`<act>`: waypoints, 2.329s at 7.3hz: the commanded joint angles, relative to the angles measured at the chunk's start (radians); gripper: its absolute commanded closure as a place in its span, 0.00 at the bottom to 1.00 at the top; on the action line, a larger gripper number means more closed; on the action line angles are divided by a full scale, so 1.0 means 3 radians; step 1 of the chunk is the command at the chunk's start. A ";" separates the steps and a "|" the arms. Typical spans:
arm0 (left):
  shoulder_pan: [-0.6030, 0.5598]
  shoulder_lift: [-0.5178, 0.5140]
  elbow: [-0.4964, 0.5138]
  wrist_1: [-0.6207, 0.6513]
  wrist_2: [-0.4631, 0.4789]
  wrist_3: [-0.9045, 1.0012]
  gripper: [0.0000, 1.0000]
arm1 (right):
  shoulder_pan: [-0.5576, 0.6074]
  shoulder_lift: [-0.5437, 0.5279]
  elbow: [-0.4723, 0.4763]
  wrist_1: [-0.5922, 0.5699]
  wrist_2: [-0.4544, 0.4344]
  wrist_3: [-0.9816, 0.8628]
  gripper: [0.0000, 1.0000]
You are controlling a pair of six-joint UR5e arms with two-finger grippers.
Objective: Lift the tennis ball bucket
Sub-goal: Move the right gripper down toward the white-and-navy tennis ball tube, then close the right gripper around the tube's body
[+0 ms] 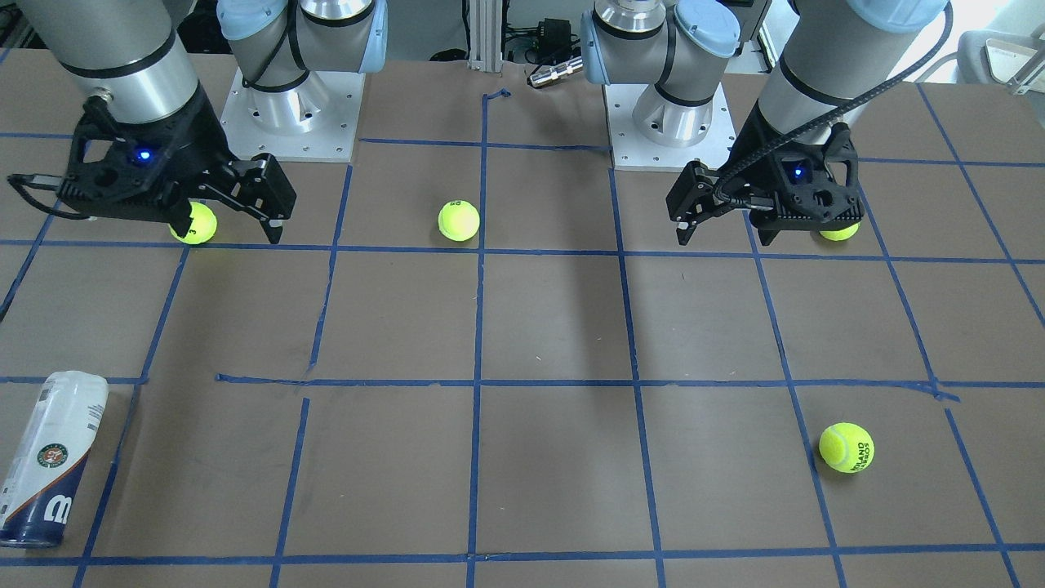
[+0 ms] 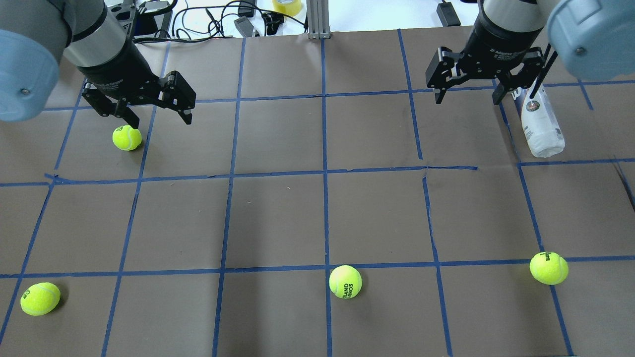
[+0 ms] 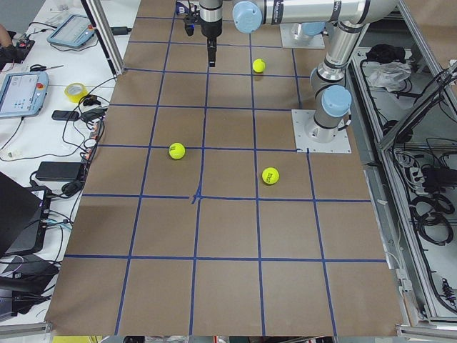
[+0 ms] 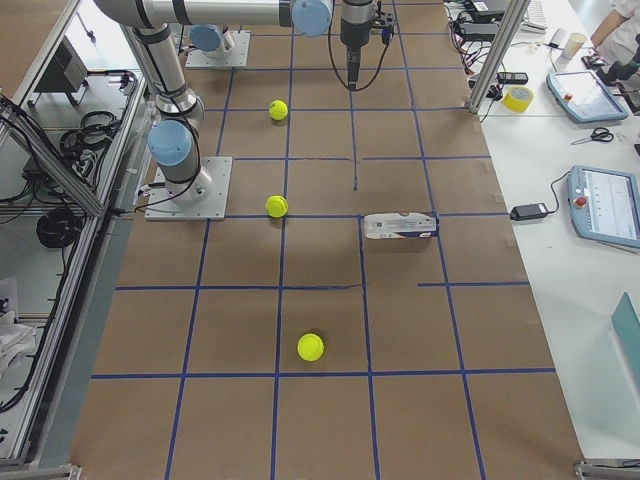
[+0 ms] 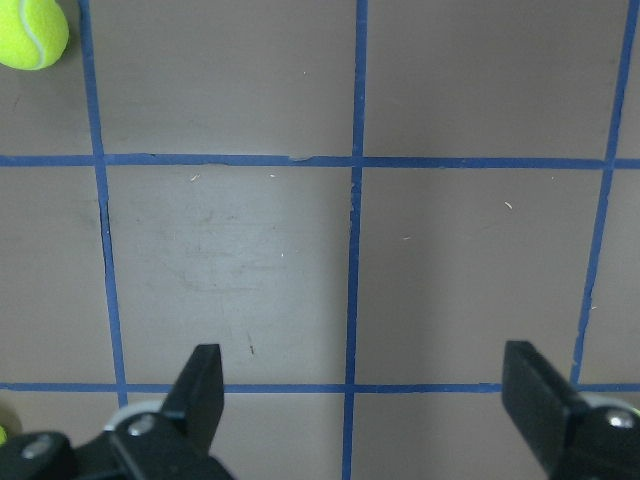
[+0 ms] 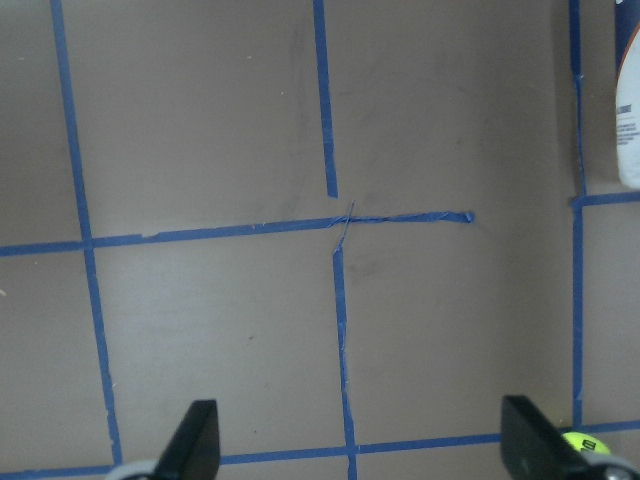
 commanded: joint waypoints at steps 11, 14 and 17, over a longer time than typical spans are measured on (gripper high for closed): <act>-0.0005 0.0069 -0.0080 0.0007 -0.0032 -0.0001 0.00 | -0.1308 0.1795 -0.0603 -0.1017 -0.0059 -0.1241 0.00; -0.0005 0.0074 -0.0090 0.0002 0.0014 0.0004 0.00 | -0.1365 0.2057 -0.0598 -0.1116 -0.0049 -0.1257 0.00; -0.0005 0.0069 -0.0131 0.0007 0.0024 0.0040 0.00 | -0.1365 0.2139 -0.0547 -0.1106 -0.0054 -0.1272 0.00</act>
